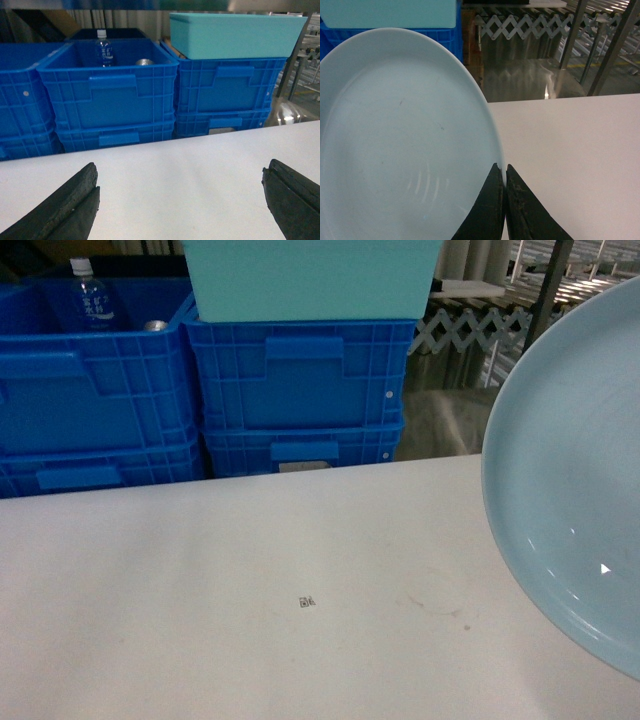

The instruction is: Place blue tray on left shelf second layer neatly

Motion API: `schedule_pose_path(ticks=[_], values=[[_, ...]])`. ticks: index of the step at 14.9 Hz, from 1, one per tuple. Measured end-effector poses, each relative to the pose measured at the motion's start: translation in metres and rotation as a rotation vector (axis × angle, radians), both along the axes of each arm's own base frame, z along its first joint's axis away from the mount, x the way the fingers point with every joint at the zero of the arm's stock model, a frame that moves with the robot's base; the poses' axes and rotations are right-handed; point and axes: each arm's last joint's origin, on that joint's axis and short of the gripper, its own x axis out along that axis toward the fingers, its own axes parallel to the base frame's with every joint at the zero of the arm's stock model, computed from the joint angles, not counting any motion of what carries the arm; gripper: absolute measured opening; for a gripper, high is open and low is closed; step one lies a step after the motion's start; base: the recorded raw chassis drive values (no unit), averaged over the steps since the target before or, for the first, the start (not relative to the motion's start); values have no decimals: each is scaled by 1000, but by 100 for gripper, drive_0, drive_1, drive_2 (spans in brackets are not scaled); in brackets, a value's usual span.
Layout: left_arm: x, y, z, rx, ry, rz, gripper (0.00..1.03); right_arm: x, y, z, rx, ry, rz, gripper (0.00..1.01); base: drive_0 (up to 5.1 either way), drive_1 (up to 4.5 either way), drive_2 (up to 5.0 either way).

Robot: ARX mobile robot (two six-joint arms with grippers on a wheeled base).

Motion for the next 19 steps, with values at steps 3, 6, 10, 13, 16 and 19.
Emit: schedule_pose_path(ticks=[3, 6, 10, 13, 16, 19], values=[[0, 0, 0, 0, 3, 3, 98, 0, 0, -1, 0, 4, 2, 2, 267, -587, -267], [0, 0, 0, 0, 3, 2, 98, 0, 0, 0, 1, -2, 3, 2, 321, -509, -301], [0, 0, 0, 0, 3, 1, 98, 0, 0, 0, 1, 0, 4, 2, 331, -493, -301], [0, 0, 0, 0, 0, -1, 98, 0, 0, 0, 1, 0, 4, 2, 341, -394, -394], [0, 0, 0, 0, 0, -1, 98, 0, 0, 0, 1, 1, 4, 2, 328, -512, -268], [0, 0, 0, 0, 3, 0, 98, 0, 0, 0, 0, 2, 1, 2, -156, -156, -156]])
